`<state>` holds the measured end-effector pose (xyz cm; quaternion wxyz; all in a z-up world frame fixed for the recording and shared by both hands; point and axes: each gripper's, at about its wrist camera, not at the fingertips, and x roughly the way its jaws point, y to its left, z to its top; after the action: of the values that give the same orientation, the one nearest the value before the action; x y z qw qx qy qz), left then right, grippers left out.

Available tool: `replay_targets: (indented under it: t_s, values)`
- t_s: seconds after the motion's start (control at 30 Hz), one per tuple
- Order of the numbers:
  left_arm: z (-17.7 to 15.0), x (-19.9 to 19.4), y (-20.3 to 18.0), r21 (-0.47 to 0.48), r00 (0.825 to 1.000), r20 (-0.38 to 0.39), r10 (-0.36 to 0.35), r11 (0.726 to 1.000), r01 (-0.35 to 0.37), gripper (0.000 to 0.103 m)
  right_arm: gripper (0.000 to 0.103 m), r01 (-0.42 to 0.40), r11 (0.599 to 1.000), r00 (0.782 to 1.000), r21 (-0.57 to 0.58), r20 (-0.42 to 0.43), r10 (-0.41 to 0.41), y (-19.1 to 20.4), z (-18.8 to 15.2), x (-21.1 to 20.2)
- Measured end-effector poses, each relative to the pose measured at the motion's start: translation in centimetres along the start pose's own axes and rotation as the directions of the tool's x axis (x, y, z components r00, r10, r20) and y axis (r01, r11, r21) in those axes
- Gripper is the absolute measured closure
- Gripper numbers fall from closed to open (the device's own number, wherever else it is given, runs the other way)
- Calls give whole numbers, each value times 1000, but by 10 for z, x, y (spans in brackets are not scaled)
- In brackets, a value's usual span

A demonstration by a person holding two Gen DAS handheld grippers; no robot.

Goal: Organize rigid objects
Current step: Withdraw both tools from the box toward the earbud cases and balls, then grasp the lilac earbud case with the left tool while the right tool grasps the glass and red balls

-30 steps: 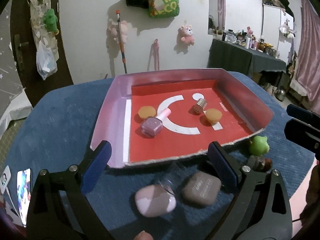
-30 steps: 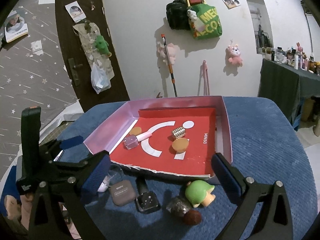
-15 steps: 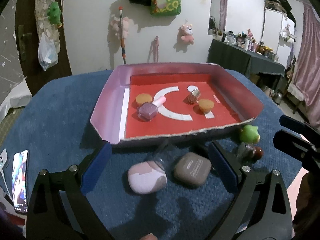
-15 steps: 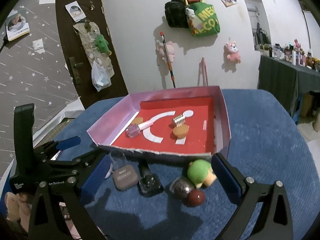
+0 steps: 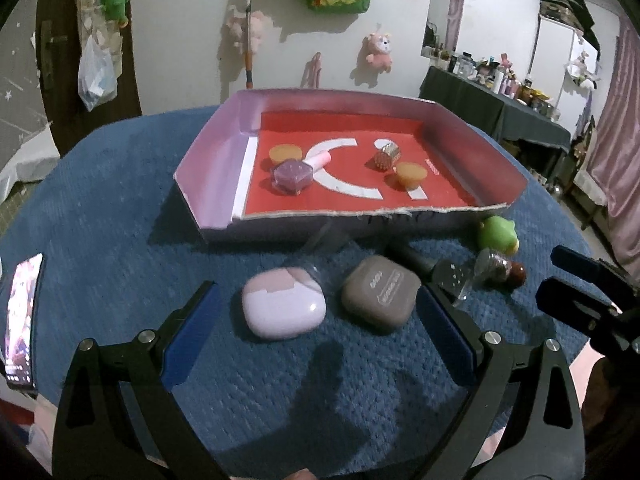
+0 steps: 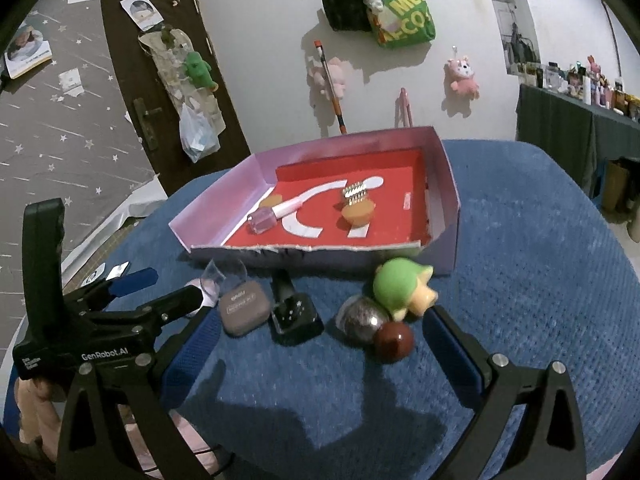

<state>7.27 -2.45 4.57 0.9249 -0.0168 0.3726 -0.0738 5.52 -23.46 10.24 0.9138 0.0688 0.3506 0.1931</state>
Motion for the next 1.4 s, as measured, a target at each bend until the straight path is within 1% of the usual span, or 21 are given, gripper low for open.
replay_targets:
  t_s: [0.3, 0.87, 1.13, 1.23, 1.27, 1.4]
  values:
    - [-16, 6, 0, -19, 999, -40, -1, 1000, 1, 4, 0, -12, 1000, 999, 20, -51, 13, -2, -16, 8]
    - [-33, 17, 8, -55, 996, -88, -15, 998, 10, 5, 0, -6, 1000, 995, 26, -102, 8, 0, -34, 18]
    - [-33, 19, 13, -53, 997, -81, -2, 999, -3, 4, 0, 22, 1000, 995, 6, -100, -21, 0, -37, 21]
    - [-32, 22, 13, -39, 996, -81, 29, 999, -32, 5, 0, 44, 999, 995, 1, -91, -43, -3, -36, 22]
    - [-32, 22, 13, -35, 996, -80, 34, 999, -37, 5, 1, 51, 999, 995, 2, -91, -50, -5, -35, 22]
    - [-29, 25, 15, -39, 996, -78, 43, 998, -46, 5, 8, 68, 998, 994, 16, -83, -67, -12, -32, 24]
